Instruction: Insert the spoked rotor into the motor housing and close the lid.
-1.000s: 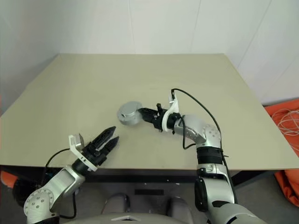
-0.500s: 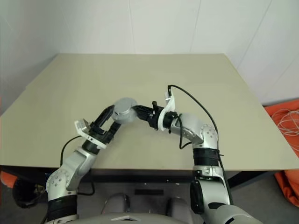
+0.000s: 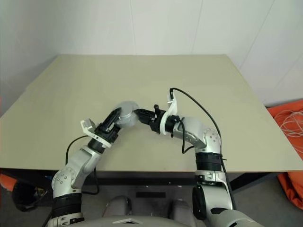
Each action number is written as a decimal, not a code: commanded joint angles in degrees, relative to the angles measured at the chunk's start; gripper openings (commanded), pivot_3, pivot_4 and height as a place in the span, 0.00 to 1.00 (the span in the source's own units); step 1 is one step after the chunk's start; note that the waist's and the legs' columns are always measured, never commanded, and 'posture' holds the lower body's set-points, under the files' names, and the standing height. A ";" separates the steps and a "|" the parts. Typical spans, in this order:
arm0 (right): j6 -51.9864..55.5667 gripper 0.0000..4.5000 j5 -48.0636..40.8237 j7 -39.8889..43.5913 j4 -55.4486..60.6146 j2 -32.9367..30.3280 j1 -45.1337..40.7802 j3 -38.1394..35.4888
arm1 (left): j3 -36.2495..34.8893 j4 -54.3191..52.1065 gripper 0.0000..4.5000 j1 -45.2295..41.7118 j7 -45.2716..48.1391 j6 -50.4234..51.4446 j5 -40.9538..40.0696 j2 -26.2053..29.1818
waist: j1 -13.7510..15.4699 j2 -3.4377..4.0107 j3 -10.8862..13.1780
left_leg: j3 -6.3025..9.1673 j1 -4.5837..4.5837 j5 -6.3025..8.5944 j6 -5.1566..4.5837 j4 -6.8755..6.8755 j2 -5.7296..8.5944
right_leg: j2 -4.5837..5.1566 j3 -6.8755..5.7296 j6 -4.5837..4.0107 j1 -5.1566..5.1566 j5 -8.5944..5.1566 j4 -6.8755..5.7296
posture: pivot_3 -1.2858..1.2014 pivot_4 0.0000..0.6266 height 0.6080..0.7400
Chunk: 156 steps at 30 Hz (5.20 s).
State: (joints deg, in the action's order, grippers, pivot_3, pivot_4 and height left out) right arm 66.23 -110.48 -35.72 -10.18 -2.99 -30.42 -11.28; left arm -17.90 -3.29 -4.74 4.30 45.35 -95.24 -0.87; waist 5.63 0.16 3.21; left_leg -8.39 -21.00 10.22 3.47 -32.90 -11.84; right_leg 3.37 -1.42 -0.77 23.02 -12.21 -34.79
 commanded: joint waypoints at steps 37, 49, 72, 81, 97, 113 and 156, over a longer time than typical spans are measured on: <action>-13.10 1.00 23.98 4.17 -2.29 -4.57 2.48 -2.49 | -8.42 -2.60 0.47 -4.25 -9.79 -27.96 21.03 -4.65 | -0.11 -0.44 -0.21 | 0.02 -0.07 0.00 0.00 -0.38 0.06 | 0.12 0.00 0.27 -0.19 0.16 0.06 | 0.52 0.00 1.00; -7.36 1.00 12.89 12.57 5.00 -3.35 0.43 -4.19 | -9.09 -6.03 0.47 -6.20 -16.73 -34.17 21.09 -7.58 | -0.09 -0.54 -0.25 | 0.03 -0.09 0.01 -0.03 -0.37 0.02 | 0.06 0.00 0.25 -0.10 0.18 0.01 | 0.52 0.00 1.00; -0.88 1.00 17.81 23.22 8.49 -11.74 2.99 2.63 | -7.11 -1.53 0.47 -4.97 -27.98 -36.09 25.49 -7.98 | -0.02 -0.79 -0.34 | 0.07 -0.08 0.01 -0.02 -0.45 0.03 | 0.08 -0.02 0.28 -0.19 0.20 0.01 | 0.52 0.00 1.00; -0.12 1.00 19.51 24.66 8.51 -12.14 3.26 2.72 | -6.12 -2.54 0.55 -1.07 -32.08 -32.92 25.96 -8.08 | -0.15 -0.82 -0.62 | 0.06 0.01 0.02 -0.03 -0.45 0.04 | 0.09 -0.01 0.27 -0.42 0.19 0.02 | 0.52 0.00 1.00; 1.40 1.00 19.75 25.73 8.46 -12.74 3.12 2.47 | -4.70 -12.21 1.00 12.13 -41.72 -21.46 19.68 -4.81 | -0.32 -0.04 -1.99 | -0.01 0.02 0.18 -0.31 -0.44 0.10 | 0.12 0.05 0.23 -0.42 0.12 0.17 | 0.52 0.00 1.00; -5.48 1.00 38.11 42.58 20.68 -15.86 8.32 7.80 | 8.80 -24.40 1.00 19.15 -1.86 -12.21 30.22 17.09 | -0.13 -0.28 -2.35 | -0.04 0.02 0.32 -0.53 -0.46 0.07 | 0.14 0.03 0.27 -0.35 -0.11 0.40 | 0.52 0.00 1.00; -58.90 1.00 97.35 53.51 16.27 -11.36 28.33 11.31 | 14.20 -10.54 1.00 13.56 -2.25 -49.58 92.28 8.46 | -1.74 -0.19 -2.08 | -0.08 0.32 0.60 -1.01 -0.29 0.05 | 0.13 0.14 0.17 -0.51 -0.10 0.55 | 0.52 0.00 1.00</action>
State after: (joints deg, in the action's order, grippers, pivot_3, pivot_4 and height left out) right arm 7.74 -13.22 17.52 5.27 -14.55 -1.04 0.68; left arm -3.26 -10.74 9.28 2.41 -4.21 -3.62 7.65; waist 3.89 -0.03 1.13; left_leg -8.47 -20.69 10.82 2.46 -33.18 -11.80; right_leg 3.50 -1.28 -0.61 22.51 -12.31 -34.24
